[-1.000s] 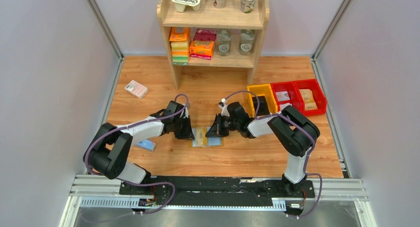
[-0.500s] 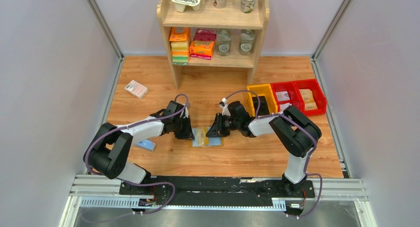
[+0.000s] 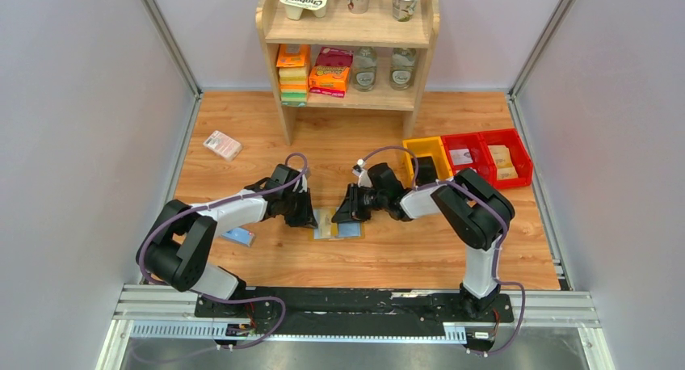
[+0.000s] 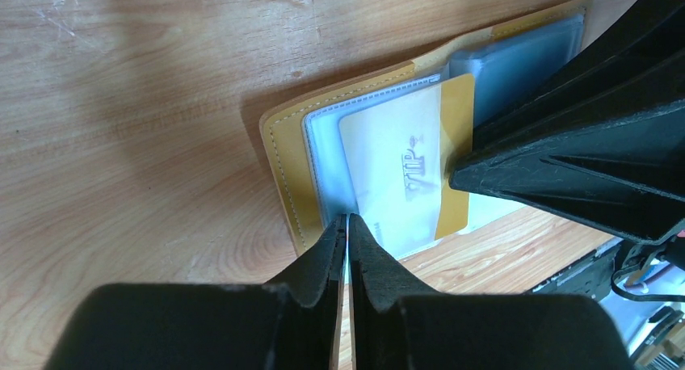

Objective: Take the credit cards out of the card holder
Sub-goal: Remove the credit card from the card holder.

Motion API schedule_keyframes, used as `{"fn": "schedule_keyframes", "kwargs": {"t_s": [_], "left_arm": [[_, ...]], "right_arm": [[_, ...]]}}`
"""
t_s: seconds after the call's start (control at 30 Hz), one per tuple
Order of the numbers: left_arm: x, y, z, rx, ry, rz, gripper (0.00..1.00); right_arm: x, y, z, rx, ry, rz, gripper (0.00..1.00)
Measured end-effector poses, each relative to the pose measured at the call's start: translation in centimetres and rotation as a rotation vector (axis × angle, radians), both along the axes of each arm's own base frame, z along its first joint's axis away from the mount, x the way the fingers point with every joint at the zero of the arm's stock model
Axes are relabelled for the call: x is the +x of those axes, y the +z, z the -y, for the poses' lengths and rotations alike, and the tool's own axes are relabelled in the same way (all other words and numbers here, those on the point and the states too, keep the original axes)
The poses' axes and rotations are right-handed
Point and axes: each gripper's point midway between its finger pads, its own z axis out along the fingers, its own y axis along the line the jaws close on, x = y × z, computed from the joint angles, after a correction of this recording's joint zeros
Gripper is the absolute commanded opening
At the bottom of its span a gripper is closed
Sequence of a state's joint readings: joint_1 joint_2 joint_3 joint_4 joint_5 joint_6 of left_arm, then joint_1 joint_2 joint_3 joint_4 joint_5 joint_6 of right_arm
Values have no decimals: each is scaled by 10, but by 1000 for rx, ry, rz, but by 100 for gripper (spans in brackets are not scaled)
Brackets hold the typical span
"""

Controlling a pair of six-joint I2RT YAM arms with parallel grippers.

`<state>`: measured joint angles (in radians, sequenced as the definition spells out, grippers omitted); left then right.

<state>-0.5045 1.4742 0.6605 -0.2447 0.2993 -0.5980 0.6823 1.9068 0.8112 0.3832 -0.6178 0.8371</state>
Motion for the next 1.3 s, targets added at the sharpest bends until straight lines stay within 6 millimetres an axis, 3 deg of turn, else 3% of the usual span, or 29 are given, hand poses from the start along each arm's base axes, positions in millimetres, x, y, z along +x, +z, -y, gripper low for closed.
{"fn": "schedule_keyframes", "kwargs": {"t_s": [0.27,0.5,0.67,1.1,1.3], "left_arm": [[0,0,0,0,0,0,11],[0,0,0,1,0,1,11],[0,0,0,3,2,1,10],[-1,0,3,-1,8,13,10],[-1,3,0,13,21,24,26]], "right_arm": [[1,1,-9,16,27,-5,27],[2,0,-13,13,32,-8,5],[2,4,-12,16,30,-2,0],[7,32,35,-67,-63,45,0],[22,57,66,-79,-160,92,0]]}}
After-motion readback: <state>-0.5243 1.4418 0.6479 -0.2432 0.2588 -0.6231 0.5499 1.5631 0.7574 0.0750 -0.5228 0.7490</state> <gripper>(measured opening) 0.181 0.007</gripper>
